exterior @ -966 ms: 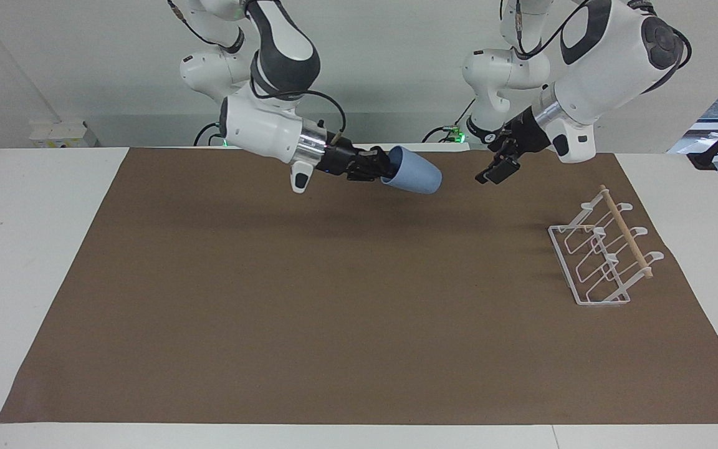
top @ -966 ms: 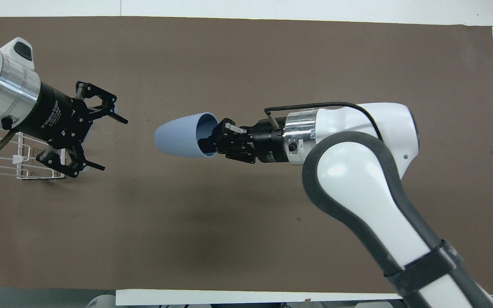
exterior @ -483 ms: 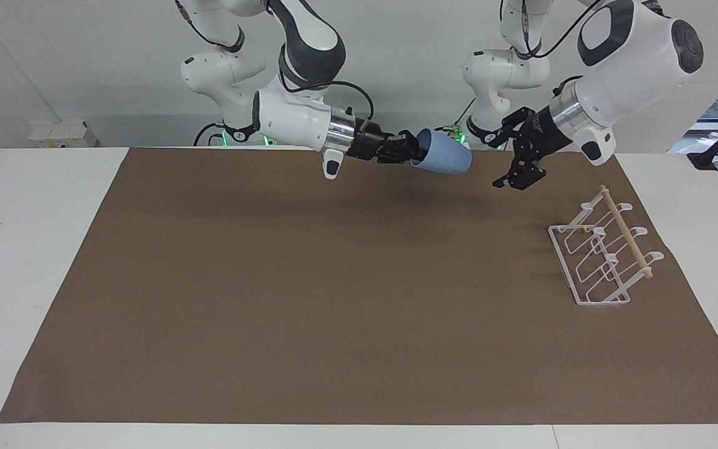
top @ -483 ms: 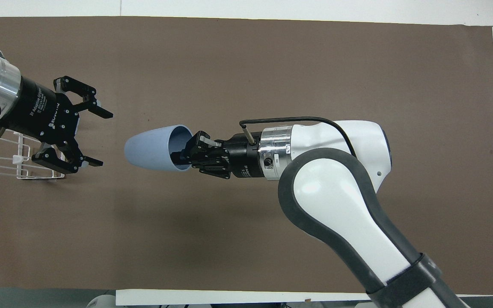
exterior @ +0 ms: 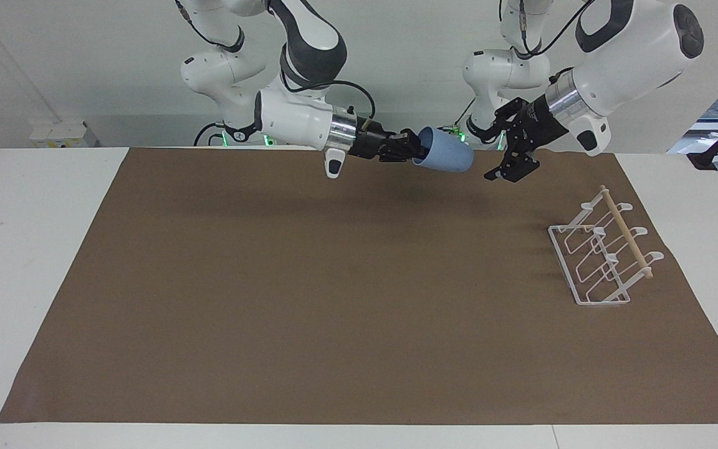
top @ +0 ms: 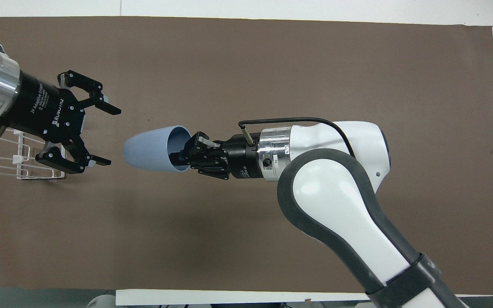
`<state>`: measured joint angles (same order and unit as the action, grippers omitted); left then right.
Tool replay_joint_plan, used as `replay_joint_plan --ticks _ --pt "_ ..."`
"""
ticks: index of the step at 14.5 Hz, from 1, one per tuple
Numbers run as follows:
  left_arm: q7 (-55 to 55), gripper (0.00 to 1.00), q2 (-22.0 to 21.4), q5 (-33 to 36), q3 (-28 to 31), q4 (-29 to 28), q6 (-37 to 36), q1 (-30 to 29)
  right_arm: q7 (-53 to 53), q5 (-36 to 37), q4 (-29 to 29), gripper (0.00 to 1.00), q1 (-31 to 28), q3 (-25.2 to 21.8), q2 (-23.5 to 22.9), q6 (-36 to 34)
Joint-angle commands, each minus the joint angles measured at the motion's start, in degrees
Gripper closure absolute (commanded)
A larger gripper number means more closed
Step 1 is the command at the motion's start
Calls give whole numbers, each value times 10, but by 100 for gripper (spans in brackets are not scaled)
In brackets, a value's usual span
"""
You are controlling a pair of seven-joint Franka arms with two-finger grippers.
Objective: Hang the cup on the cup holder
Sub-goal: 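Close the left gripper on the cup rim near the right gripper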
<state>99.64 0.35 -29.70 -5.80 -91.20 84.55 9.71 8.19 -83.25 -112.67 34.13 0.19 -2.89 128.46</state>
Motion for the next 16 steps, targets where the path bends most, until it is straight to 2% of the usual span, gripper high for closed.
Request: replay_joint_plan --ticks 1,3,6,8,9,10,15,16 --pt "28 0 -6 -7 -11 1 -10 4 4 -12 -2 100 -3 4 3 3" --pt "32 0 -13 -5 -17 -19 3 17 4 -12 -2 100 -3 4 2 20" --pt "33 0 -53 -5 -18 -103 85 47 4 -12 -2 100 6 5 1 35" --pt "32 0 -68 -5 -18 -135 116 53 4 -12 -2 100 7 5 0 35" --pt "36 56 -69 -5 -19 -135 117 53 4 -12 -2 100 7 5 0 36" --pt "30 100 -69 -3 -19 -137 119 59 4 -12 -2 100 7 5 0 36" --pt "36 100 -69 -4 -19 -136 113 59 4 -12 -2 98 6 5 0 36" --pt "36 100 -69 -2 -19 -135 115 59 3 -11 -2 74 5 5 0 35"
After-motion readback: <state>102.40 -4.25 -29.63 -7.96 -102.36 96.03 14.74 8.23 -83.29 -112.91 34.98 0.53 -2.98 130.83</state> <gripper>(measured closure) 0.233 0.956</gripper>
